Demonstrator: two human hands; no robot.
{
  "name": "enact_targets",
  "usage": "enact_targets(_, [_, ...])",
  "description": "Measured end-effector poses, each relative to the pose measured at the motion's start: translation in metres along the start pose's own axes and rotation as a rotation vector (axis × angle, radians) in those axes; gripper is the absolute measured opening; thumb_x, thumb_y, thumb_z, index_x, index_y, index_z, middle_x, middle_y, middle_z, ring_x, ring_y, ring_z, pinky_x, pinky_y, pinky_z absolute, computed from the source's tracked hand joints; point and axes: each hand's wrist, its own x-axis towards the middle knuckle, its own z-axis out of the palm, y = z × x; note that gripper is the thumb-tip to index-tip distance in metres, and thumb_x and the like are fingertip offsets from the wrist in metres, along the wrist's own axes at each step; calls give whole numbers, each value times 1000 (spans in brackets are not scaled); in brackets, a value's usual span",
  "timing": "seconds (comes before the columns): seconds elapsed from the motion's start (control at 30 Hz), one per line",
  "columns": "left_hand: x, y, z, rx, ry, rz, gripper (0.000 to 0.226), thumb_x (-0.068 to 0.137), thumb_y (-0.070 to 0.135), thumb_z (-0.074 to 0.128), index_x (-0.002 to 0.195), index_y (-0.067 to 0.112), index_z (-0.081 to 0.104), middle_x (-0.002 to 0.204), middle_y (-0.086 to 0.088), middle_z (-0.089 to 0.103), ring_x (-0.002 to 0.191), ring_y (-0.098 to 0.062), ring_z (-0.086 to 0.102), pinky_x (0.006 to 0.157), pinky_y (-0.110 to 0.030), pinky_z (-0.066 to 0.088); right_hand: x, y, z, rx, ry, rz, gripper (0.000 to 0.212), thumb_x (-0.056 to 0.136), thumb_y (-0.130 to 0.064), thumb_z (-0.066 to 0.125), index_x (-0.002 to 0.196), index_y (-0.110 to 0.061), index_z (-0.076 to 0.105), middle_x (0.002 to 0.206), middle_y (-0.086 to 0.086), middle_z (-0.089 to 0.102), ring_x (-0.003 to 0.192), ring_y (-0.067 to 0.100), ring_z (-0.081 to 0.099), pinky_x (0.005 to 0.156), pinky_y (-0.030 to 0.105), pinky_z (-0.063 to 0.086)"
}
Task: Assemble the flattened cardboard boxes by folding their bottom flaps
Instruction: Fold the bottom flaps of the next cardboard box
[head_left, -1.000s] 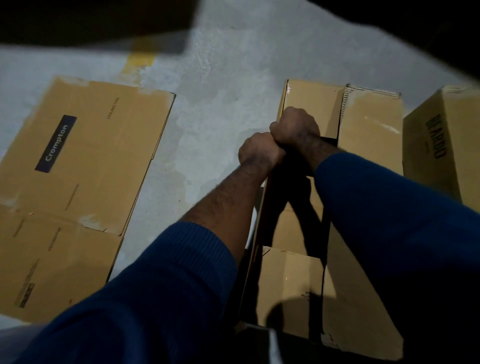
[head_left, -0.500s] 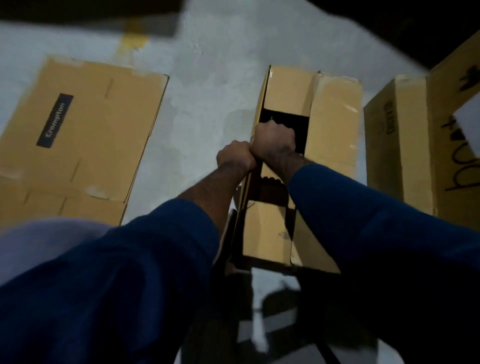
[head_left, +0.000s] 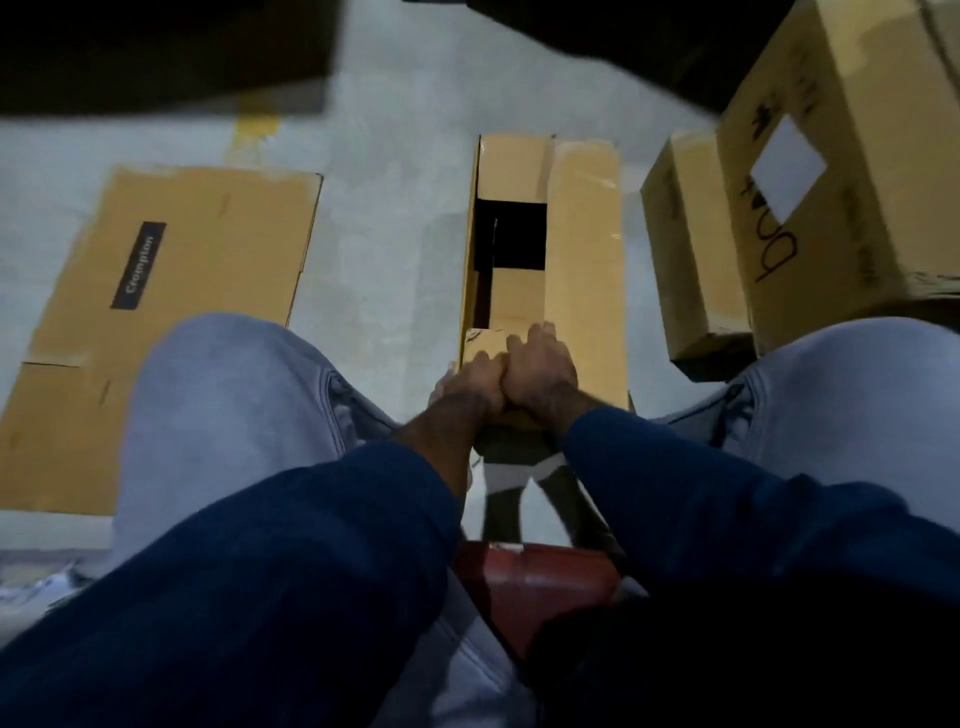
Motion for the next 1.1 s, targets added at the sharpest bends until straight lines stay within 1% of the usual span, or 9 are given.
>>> enact_targets(0.07, [-7, 11, -1, -16, -93, 3, 46, 85, 43, 67, 129, 32, 55, 122, -3, 59, 112, -27, 56, 107, -54, 43, -10, 6, -6, -27, -62, 20, 53, 99, -39, 54, 146, -14, 47, 157, 23, 34, 150, 41, 24, 113, 50, 37])
enact_targets(0.17, [-13, 26, -14, -14, -140, 0, 38, 91, 28, 68, 127, 18, 61, 120, -8, 63, 107, -26, 58, 100, -46, 49, -15, 13, -22, 39, -75, 88, 62, 95, -39, 64, 149, -17, 44, 161, 21, 27, 152, 41, 19, 113, 52, 37])
enact_targets(0.3, [-13, 27, -26, -21, -11, -61, 28, 88, 11, 69, 116, 7, 68, 119, -15, 67, 109, -31, 64, 85, -39, 55, -11, 20, -34, 65, -61, 97, 64, 93, -43, 65, 150, -22, 45, 165, 21, 19, 154, 43, 10, 116, 55, 32])
enact_targets(0.43, [-13, 22, -30, -93, 83, -96, 20, 95, 13, 61, 113, 7, 69, 114, -13, 68, 102, -28, 64, 72, -35, 49, 6, 23, -4, 107, -180, 191, 71, 86, -45, 69, 152, -33, 43, 169, 16, 4, 153, 43, 10, 113, 57, 33])
enact_targets(0.63, [-14, 19, -19, -163, 63, -179, 25, 90, 25, 63, 113, 15, 63, 115, -10, 66, 102, -28, 62, 90, -46, 56, 54, 40, 67, 196, -306, 301, 108, 69, -55, 68, 162, -28, 22, 170, 11, -14, 154, 40, 0, 116, 61, 18])
enact_targets(0.83, [-17, 23, -22, -190, 75, -181, 23, 96, 27, 62, 115, 14, 60, 115, -10, 63, 104, -28, 60, 94, -47, 54, -24, 23, -19, 5, -329, 216, 96, 95, -49, 64, 164, -18, 6, 168, 11, -22, 155, 40, -9, 123, 54, 21])
enact_targets(0.93, [-19, 26, -24, -175, 76, -156, 26, 94, 30, 63, 113, 14, 61, 116, -10, 64, 105, -29, 61, 93, -46, 55, -35, 11, -37, -216, -243, 138, 88, 96, -50, 62, 163, -16, 17, 168, 13, -23, 154, 42, -13, 122, 53, 24])
enact_targets(1.03, [-21, 29, -25, -162, 92, -108, 14, 94, 27, 64, 103, 18, 58, 115, -8, 64, 100, -25, 57, 91, -42, 53, -24, 13, -36, -348, -171, 96, 73, 90, -58, 61, 149, -17, 50, 169, 16, -17, 152, 46, -20, 119, 63, 17])
enact_targets(1.1, [-21, 30, -27, -166, 106, -71, 8, 95, 23, 62, 99, 18, 58, 114, -9, 66, 98, -24, 58, 89, -43, 54, -19, 29, -41, -397, -124, 126, 67, 88, -58, 62, 141, -18, 59, 169, 19, -13, 152, 48, -17, 118, 66, 15])
